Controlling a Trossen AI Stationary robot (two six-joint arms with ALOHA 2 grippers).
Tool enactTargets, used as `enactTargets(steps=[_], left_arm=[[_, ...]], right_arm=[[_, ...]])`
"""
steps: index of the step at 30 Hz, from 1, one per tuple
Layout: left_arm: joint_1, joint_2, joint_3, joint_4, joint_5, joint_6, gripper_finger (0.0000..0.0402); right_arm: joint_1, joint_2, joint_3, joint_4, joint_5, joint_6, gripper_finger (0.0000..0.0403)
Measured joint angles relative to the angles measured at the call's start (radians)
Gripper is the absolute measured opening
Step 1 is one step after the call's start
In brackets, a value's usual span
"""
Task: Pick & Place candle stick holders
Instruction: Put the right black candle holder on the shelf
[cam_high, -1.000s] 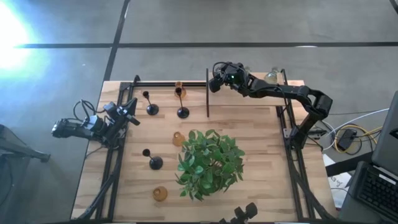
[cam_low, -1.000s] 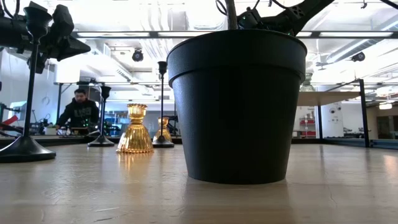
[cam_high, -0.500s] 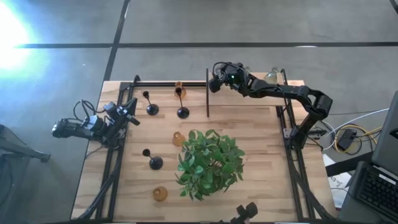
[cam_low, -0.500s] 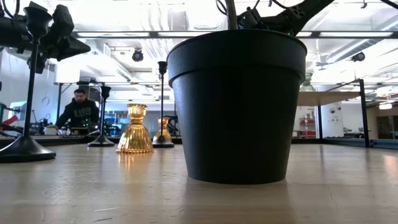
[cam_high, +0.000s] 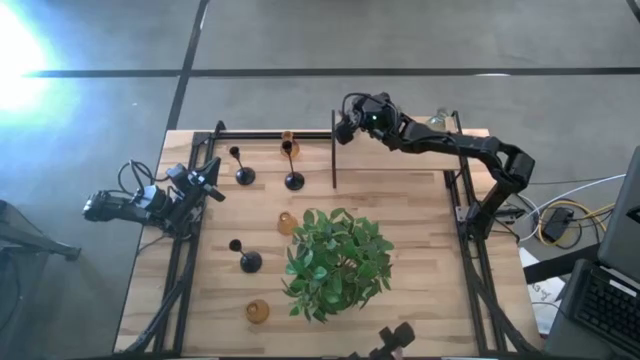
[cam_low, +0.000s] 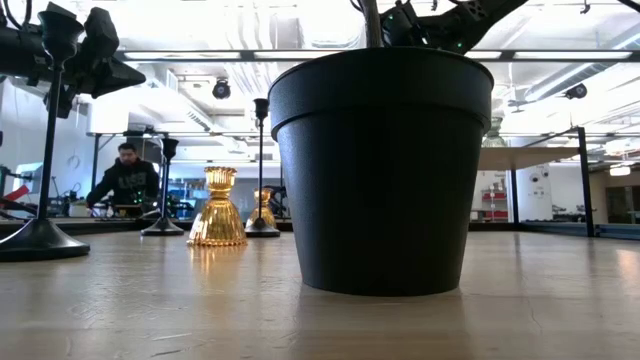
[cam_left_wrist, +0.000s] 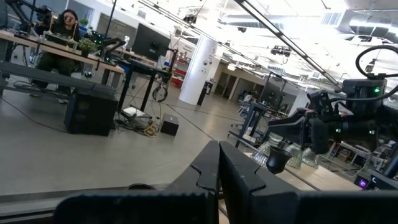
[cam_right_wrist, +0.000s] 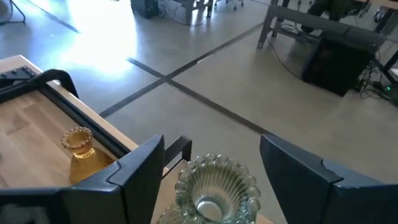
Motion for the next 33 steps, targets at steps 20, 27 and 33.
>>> enactTargets(steps=[20,27,33], left_arm=[[0.000,0.000,0.000,0.000,0.000,0.000,0.0012],[0.000,0.000,0.000,0.000,0.000,0.000,0.0012],[0.000,0.000,0.000,0.000,0.000,0.000,0.0012]], right_arm=[[-0.001,-0.095,0.192,-0.062,0.007,-0.186,0.0239],[-0.001,-0.205,0.203,-0.063,-0.034,-0.203,0.0228],[0.001,-0.302,0.203,-0.065,-0.188,-0.200,0.0226]])
